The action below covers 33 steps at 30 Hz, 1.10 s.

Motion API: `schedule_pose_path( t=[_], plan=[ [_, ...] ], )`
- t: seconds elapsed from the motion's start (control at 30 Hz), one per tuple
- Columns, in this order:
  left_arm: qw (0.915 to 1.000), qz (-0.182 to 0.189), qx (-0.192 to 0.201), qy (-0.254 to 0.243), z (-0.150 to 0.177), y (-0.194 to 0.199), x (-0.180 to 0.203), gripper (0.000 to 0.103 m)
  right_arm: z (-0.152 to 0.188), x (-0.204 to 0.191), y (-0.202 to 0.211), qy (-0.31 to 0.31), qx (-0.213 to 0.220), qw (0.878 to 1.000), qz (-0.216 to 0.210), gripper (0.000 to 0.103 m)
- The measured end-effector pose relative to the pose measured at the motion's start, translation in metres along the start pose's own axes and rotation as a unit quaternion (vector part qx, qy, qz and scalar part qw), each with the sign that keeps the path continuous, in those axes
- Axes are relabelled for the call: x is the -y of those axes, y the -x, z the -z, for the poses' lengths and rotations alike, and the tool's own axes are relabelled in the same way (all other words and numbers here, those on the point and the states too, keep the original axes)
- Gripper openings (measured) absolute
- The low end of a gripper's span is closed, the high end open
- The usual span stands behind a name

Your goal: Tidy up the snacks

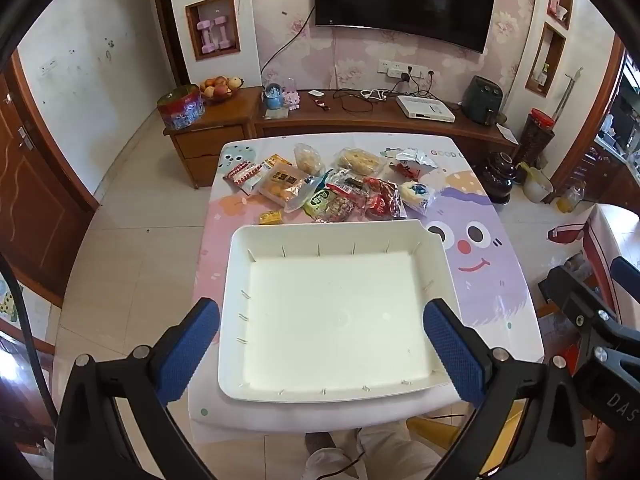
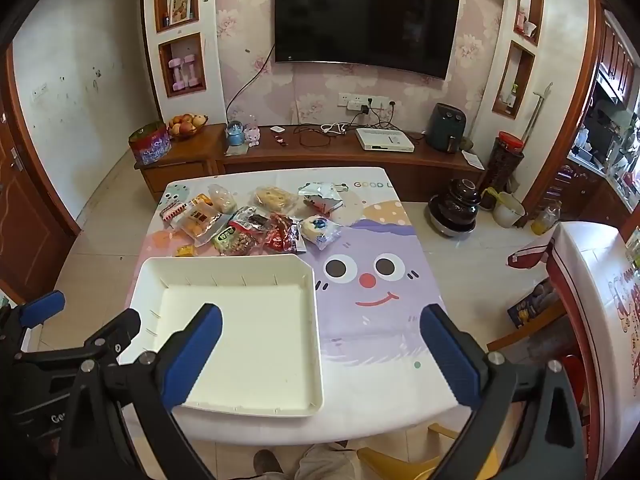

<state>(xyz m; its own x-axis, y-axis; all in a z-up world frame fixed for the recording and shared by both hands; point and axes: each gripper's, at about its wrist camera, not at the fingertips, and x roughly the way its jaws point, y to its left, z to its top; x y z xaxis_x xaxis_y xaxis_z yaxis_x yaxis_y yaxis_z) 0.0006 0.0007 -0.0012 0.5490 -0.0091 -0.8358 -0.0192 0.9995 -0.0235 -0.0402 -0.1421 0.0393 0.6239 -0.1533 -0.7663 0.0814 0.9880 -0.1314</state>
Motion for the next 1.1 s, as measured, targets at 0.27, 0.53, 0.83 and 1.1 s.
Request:
schedule_pose_path(
  t=[0.27, 0.53, 0.83, 1.1],
  plan=[
    [0.9999, 0.008, -0.004, -0.007, -0.004, -0.005, 0.009, 0.1, 0.001, -0.001, 0.003, -0.008, -0.002, 1.0, -0.009, 0.1],
    [0.9999, 0.012, 0.0, -0.006, 0.009, 0.004, -0.002, 0.1, 0.0, -0.003, 0.001, -0.008, -0.009, 1.0, -0.011, 0.1],
    [0.9999, 0.009, -0.001, -0.005, 0.004, 0.01, -0.009, 0.1, 0.006, -0.011, 0.007, -0.009, -0.008, 1.0, -0.015, 0.1],
    [1.0, 0.005, 0.005, -0.007, 0.004, 0.015, -0.015, 0.1, 0.004, -0.014, 0.006, -0.009, -0.008, 1.0, -0.018, 0.1]
  ],
)
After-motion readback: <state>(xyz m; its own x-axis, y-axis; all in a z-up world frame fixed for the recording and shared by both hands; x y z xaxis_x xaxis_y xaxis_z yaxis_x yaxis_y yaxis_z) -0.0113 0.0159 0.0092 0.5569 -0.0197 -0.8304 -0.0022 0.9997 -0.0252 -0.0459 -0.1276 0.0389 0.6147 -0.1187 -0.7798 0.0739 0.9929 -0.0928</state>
